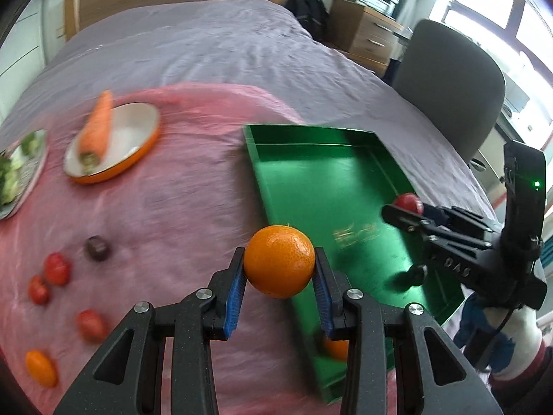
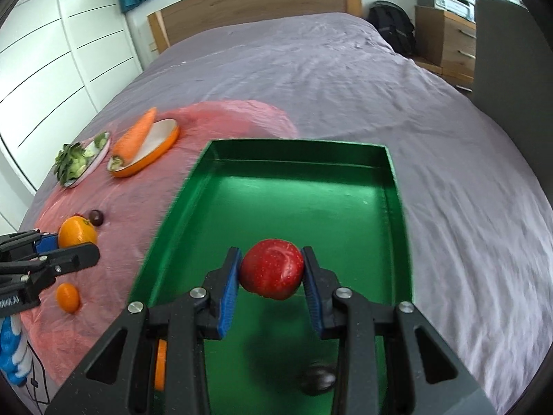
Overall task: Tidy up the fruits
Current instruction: 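Carry the orange and tomato into the green tray and open both grippers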
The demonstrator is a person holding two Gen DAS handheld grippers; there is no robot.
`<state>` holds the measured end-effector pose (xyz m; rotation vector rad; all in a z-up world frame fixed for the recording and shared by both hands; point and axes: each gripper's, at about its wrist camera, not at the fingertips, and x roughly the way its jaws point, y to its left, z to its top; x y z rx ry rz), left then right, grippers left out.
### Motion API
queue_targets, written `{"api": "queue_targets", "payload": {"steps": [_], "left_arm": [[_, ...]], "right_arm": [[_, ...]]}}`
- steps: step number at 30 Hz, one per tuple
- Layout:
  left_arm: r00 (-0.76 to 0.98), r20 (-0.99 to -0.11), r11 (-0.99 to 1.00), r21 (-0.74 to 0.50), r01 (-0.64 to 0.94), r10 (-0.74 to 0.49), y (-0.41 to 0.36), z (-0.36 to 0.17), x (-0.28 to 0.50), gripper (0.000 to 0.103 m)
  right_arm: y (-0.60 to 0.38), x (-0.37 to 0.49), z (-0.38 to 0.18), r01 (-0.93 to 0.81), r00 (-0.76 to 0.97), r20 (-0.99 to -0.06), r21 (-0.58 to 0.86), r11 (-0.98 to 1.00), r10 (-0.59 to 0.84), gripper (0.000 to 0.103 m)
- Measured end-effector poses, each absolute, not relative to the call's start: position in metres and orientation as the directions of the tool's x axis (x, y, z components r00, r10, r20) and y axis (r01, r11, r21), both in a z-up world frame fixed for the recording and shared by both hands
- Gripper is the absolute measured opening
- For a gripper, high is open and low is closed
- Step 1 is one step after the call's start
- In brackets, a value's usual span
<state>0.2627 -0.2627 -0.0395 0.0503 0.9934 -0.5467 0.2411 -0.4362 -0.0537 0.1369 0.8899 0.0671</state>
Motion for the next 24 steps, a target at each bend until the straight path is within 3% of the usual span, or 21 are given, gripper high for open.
{"api": "queue_targets", "payload": {"steps": [9,24], "left_arm": [[0.402,-0.826,0.861,-0.180,0.475,-0.394,-0.317,-0.061,0.281,0.032],[0.403,-0.849,0.871,-0.125,0.476,-0.342,-0.330,-0.086,0.289,0.033]], "right_arm": [[-0.462,0.247,-0.076,0.032,0.613,-0.784,0.154,0.987,0.103,0.020],[-0.469,0.251,-0.091,0.059,0.576,-0.813,0.139,0.989,0.080,0.021]]}}
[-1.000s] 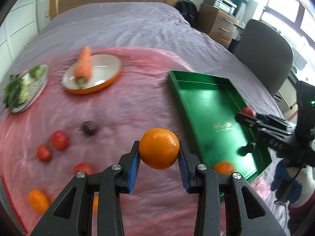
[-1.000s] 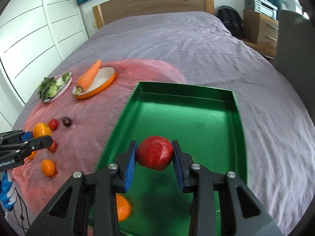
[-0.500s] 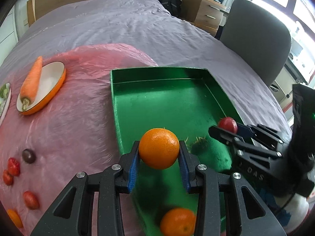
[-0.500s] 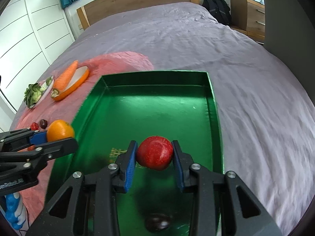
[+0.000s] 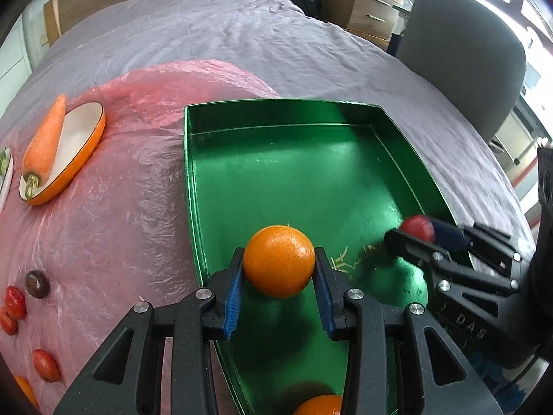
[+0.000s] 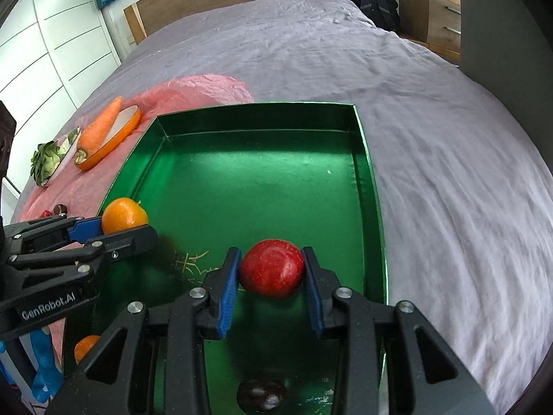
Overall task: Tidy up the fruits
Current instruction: 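Carry the orange and tomato into the green tray and open both grippers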
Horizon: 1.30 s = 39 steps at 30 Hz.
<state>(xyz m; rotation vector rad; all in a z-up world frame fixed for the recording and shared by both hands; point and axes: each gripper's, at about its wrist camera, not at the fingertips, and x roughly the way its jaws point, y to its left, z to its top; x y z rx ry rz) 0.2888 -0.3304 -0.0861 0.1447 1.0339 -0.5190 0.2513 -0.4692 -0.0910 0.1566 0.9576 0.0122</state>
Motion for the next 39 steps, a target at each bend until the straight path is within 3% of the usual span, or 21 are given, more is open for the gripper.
{"api": "queue_targets", "payload": {"steps": [1,2,4,7,12,14,25,30,32,39], "left_arm": [[0.412,-0.847,0.871,-0.114,0.478,-0.336,-0.330,-0.086,0.287,0.033],[0.419,-0.844,0.870,-0.107,0.481,-0.335,-0.330,-0.087,0.285,0.033],[0.437,-0.842,0.869,-0.074,0.490,-0.318,-0.332,-0.088,0.280,0.033],[0.466,-0.839,0.863,-0.007,0.506,-0.281,-0.337,-0.091,0.272,0.033],[0.459,-0.842,0.861,-0.013,0.509,-0.284,-0.336,-0.094,0.267,0.033],[0.455,-0.844,0.860,-0.015,0.510,-0.285,-0.336,-0.093,0.266,0.034],[0.442,-0.848,0.856,-0.027,0.516,-0.293,-0.335,-0.093,0.253,0.038],[0.447,-0.834,0.862,-0.066,0.502,-0.324,-0.327,-0.083,0.255,0.041],[0.462,-0.821,0.867,-0.075,0.493,-0.334,-0.320,-0.076,0.253,0.050],[0.479,-0.782,0.860,-0.140,0.491,-0.400,-0.297,-0.052,0.243,0.051]], "right_arm": [[-0.469,0.251,-0.090,0.062,0.579,-0.812,0.135,0.989,0.075,0.029],[-0.469,0.251,-0.089,0.067,0.582,-0.810,0.133,0.989,0.070,0.052],[-0.470,0.250,-0.088,0.076,0.593,-0.803,0.132,0.988,0.062,0.075],[-0.469,0.249,-0.088,0.078,0.596,-0.801,0.124,0.989,0.053,0.077],[-0.467,0.251,-0.089,0.069,0.584,-0.810,0.107,0.992,0.047,0.079],[-0.467,0.252,-0.090,0.076,0.577,-0.816,0.102,0.992,0.040,0.090],[-0.465,0.243,-0.092,0.068,0.554,-0.831,0.099,0.993,0.045,0.090],[-0.462,0.241,-0.088,0.062,0.550,-0.834,0.081,0.995,0.034,0.095],[-0.460,0.238,-0.083,0.057,0.561,-0.827,0.087,0.995,0.040,0.102],[-0.454,0.221,-0.064,0.056,0.598,-0.801,0.082,0.995,0.032,0.103]]}}
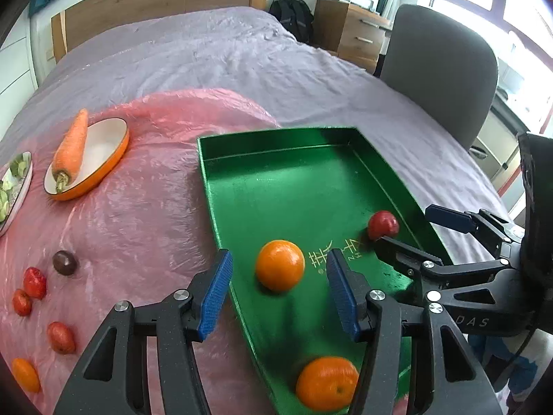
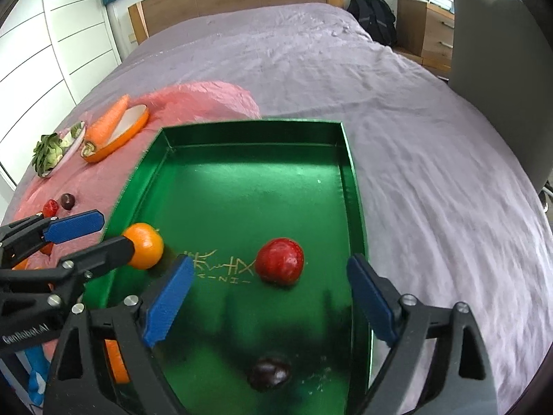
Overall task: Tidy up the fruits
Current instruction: 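Carry the orange and tomato into the green tray and open both grippers, then withdraw both grippers back over the remaining fruit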
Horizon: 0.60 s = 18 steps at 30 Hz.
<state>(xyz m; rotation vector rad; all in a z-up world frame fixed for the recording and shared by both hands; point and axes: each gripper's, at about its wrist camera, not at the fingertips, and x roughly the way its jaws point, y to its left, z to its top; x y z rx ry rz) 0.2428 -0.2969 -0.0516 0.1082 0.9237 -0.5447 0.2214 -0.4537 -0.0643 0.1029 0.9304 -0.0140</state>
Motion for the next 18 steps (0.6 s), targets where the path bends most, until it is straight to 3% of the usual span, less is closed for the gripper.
{"api": "queue_targets", "payload": {"steps": [13,18], "left_arm": [[0.536,-0.788,0.915,-0.083,0.394,-0.303,-0.230,-0.033,0.191,0.051],[0.558,-0.786,0.935,-0.070,0.348,-0.267,-0.199,-0.026,0.167,0.054]], "right_arm": [[-0.427,0.166,-0.025,0.047,0.644,-0.764,0.096,0.994,0.043,0.103],[-0.399,0.137,-0.009,0.047,0.658,-0.753,0.039,0.998,-0.001,0.103]]}}
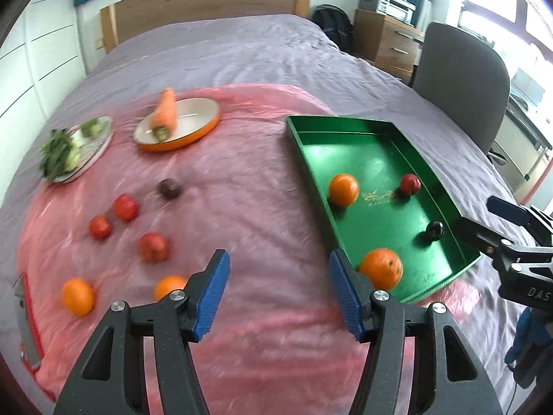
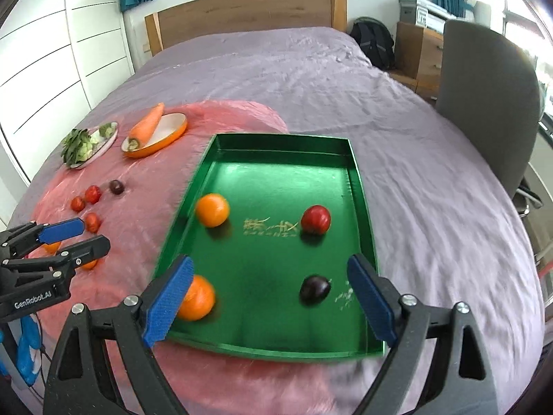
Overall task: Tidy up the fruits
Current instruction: 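Withdraw both grippers back over the remaining fruit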
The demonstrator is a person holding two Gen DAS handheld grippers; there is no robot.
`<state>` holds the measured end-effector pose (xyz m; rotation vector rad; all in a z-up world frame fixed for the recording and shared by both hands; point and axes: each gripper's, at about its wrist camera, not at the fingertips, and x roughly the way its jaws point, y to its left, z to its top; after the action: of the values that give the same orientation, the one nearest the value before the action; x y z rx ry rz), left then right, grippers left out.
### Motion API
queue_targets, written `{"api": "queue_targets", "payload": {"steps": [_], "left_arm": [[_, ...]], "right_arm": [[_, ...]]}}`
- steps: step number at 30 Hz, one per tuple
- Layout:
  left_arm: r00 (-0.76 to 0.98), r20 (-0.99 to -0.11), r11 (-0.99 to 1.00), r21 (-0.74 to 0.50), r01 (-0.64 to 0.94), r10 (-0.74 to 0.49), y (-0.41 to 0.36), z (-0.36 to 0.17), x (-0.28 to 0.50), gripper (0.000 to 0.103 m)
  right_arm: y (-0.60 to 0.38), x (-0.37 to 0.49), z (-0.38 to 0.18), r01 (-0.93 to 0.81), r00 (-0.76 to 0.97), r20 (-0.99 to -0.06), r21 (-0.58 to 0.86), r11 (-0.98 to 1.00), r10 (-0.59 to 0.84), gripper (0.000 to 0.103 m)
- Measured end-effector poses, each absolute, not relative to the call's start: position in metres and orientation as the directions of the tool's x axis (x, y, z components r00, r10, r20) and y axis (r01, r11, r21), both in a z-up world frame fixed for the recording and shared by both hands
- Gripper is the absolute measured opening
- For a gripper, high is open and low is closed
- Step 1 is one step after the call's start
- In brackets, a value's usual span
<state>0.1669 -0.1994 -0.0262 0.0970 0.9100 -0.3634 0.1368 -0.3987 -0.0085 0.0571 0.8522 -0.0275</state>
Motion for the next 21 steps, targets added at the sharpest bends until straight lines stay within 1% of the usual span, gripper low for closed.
{"api": "queue_targets", "payload": {"steps": [2,5,8,11,15,21], "left_arm": [[0.567,-0.781,0.939,-0.072,0.335,-0.262,-0.186,-0.022,0.157,0.054],[0.580,-0.775,0.946,-0.069,0.316,-0.250,-0.165,-0.017,0.143,0.054],[0.591,-0.772,0.953,-0.060,0.297,-0.233,-0.143,-0.014,0.125,0.054],[0.596,-0.772,0.960,-0.060,0.275,-0.219,-0.124,-0.012,0.112,0.054],[0.608,-0.769,0.969,-0.063,0.238,-0.199,-0.094,-0.008,0.093,0.054],[0.626,-0.762,0.981,-0.063,0.185,-0.167,-0.056,-0.003,0.068,0.054]], "right_arm": [[-0.390,0.125,-0.002,0.057,0.666,-0.746,0.035,0.998,-0.012,0.103],[-0.379,0.109,0.006,0.068,0.675,-0.738,0.066,0.996,0.003,0.103],[-0.363,0.096,0.012,0.077,0.675,-0.738,0.037,0.996,-0.024,0.103],[-0.347,0.082,0.019,0.080,0.683,-0.730,0.042,0.996,-0.024,0.103],[-0.325,0.067,0.026,0.063,0.680,-0.733,0.034,0.997,-0.018,0.103],[-0.293,0.043,0.037,-0.004,0.698,-0.715,0.053,0.999,0.041,0.103]]}}
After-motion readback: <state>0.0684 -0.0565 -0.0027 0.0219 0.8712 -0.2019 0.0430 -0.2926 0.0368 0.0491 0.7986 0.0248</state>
